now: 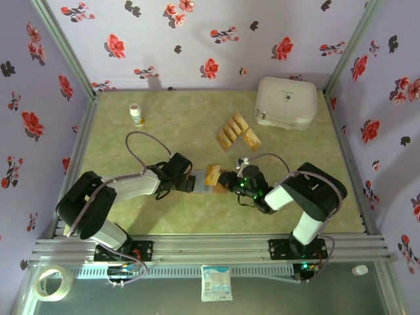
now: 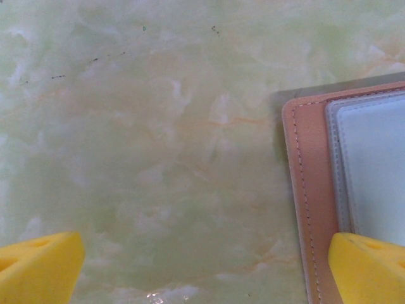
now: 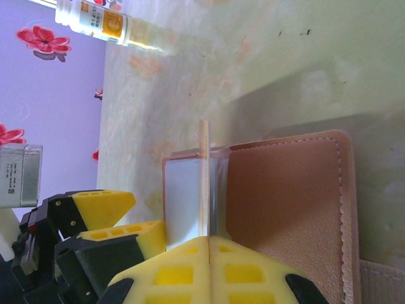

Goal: Put the credit cards into the card holder
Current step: Insert the credit card into the card slot.

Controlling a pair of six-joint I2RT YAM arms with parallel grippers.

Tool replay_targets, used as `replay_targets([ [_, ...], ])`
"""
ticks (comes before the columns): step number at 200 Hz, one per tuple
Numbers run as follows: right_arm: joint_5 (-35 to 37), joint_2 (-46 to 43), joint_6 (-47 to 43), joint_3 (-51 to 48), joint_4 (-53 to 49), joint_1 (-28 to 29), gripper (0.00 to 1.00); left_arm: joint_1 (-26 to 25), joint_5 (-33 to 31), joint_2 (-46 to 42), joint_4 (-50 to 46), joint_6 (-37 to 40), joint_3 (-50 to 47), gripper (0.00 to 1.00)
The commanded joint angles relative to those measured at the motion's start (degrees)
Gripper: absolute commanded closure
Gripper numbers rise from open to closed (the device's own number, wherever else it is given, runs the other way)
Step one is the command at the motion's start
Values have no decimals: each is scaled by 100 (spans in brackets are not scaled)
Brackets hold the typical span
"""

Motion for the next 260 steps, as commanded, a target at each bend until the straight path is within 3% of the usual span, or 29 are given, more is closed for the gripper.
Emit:
replay_targets([
  [1, -21, 114, 63, -96, 193, 32, 100, -44, -144, 100, -39, -89, -85, 1],
  [260, -472, 637, 73, -240, 755, 32, 100, -40, -145, 118, -16, -94, -80, 1],
])
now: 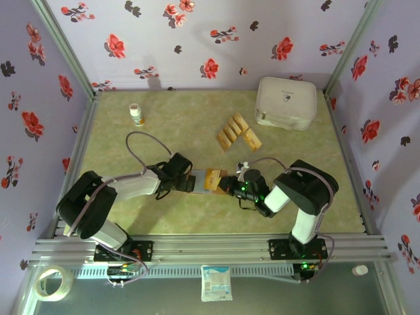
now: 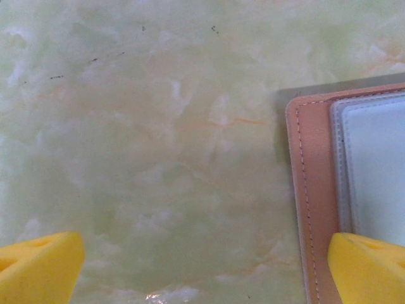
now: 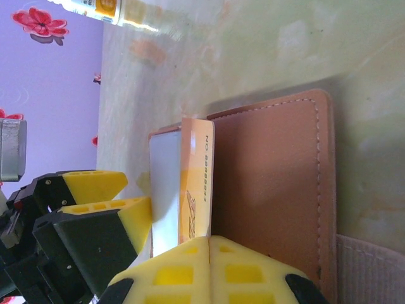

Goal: Put the credit cards into the card holder
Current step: Insert the credit card into the card slot.

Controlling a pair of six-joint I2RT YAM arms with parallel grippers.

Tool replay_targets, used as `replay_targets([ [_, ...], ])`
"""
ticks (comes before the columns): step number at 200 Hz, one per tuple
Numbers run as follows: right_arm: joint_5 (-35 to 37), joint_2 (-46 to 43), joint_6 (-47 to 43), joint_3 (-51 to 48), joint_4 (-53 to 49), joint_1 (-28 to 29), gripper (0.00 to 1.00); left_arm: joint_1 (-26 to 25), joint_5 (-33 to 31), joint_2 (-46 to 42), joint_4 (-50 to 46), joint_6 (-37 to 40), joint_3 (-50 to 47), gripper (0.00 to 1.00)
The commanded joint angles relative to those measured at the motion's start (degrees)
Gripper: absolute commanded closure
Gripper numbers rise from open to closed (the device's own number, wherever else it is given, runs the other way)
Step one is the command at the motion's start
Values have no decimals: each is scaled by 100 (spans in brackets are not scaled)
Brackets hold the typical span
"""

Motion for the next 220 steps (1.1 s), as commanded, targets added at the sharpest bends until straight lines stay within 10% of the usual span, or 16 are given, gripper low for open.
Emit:
replay_targets([
  [1, -155, 137, 26, 6, 40, 36, 100, -43, -138, 98, -32, -96, -80, 1],
  [220, -430, 205, -68, -169, -48, 29, 100, -37, -140, 98, -48, -91, -63, 1],
])
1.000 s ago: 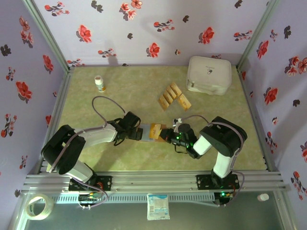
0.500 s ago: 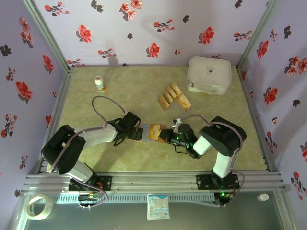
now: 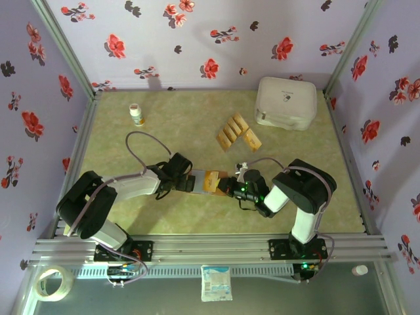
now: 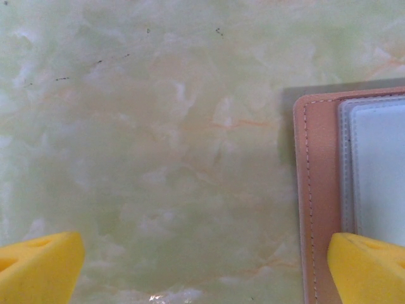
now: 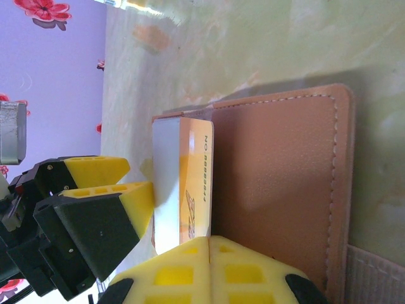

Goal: Put the credit cards into the card holder
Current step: Insert the credit card into the card slot.

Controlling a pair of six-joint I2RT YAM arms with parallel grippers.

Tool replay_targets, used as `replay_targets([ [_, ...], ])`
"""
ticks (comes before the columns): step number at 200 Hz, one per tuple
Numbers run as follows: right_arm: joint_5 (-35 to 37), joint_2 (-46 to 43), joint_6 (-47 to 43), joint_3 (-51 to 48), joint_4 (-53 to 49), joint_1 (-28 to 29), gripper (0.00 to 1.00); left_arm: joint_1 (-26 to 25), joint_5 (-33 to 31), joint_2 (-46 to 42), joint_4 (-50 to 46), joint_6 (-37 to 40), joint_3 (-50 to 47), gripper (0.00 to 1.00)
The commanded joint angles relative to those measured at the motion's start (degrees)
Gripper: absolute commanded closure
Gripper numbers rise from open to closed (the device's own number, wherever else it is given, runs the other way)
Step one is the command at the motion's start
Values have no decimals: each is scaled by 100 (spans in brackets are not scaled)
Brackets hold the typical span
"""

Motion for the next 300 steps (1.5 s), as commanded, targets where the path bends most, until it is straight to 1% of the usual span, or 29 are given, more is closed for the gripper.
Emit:
replay_targets([
  [1, -154, 91, -65, -165, -170, 29, 100, -37, -97, 99, -46, -94, -63, 1],
  [92, -197, 89, -104, -207, -204, 21, 100, -37, -99, 101, -30, -104, -73, 1],
  [300, -521, 365, -163, 179, -609, -16, 100, -37, -94, 108, -5, -111, -104, 1],
])
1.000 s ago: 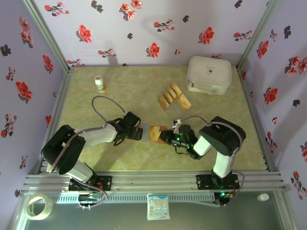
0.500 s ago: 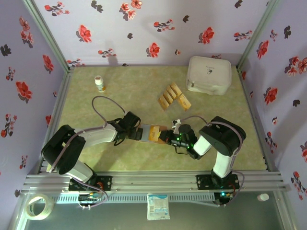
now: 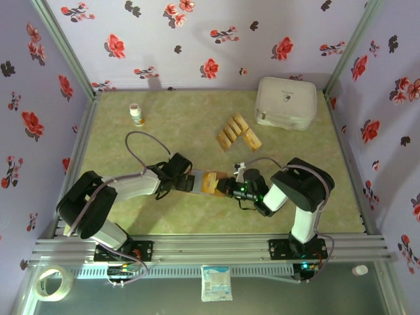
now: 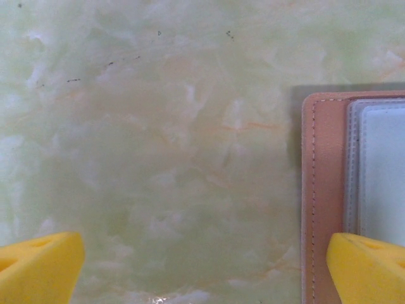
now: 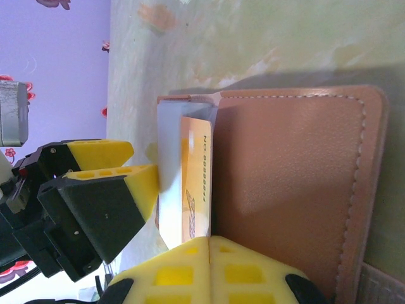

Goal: Put the credit cards into the card holder
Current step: Insert the credit card into the card slot.

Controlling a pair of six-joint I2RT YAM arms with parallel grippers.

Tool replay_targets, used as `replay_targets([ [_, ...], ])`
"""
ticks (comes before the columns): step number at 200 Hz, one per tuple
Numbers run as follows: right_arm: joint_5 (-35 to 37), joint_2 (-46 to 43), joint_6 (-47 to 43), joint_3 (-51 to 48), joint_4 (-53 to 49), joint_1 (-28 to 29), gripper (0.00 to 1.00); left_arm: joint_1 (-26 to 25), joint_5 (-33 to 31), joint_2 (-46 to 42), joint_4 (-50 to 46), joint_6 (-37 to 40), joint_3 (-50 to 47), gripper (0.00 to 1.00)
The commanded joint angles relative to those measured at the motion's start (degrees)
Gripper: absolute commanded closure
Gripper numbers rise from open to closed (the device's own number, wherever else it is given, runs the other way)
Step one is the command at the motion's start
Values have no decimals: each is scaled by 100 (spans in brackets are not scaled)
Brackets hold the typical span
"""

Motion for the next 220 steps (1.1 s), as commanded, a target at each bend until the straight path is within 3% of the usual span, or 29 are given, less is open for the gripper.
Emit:
replay_targets([
  [1, -100, 206, -113, 66, -644, 33, 100, -37, 4, 100, -5, -89, -94, 1],
  [35, -120, 203, -105, 33, -653, 9, 100, -37, 2, 103, -15, -90, -82, 1],
  [64, -121, 57, -112, -43, -721, -103, 72, -37, 1, 104, -21, -91, -81, 1],
  [85, -128, -196, -204, -55, -998, -217, 60, -37, 1, 107, -19, -83, -77, 1],
  [117, -81, -843, -622, 165, -2203, -274, 49, -38, 2, 102, -10, -82, -70, 1],
  [166, 330, -2105, -1773, 979, -5080, -274, 32, -37, 17, 62, -13, -72, -34, 1],
  [201, 559, -2484, -2272, 1484, -6239, -274, 29, -37, 10, 70, -28, -73, 43, 1],
  [220, 863, -2565, -2431, 1734, -6805, -274, 34, -40, 2, 74, -85, -90, 100, 1],
])
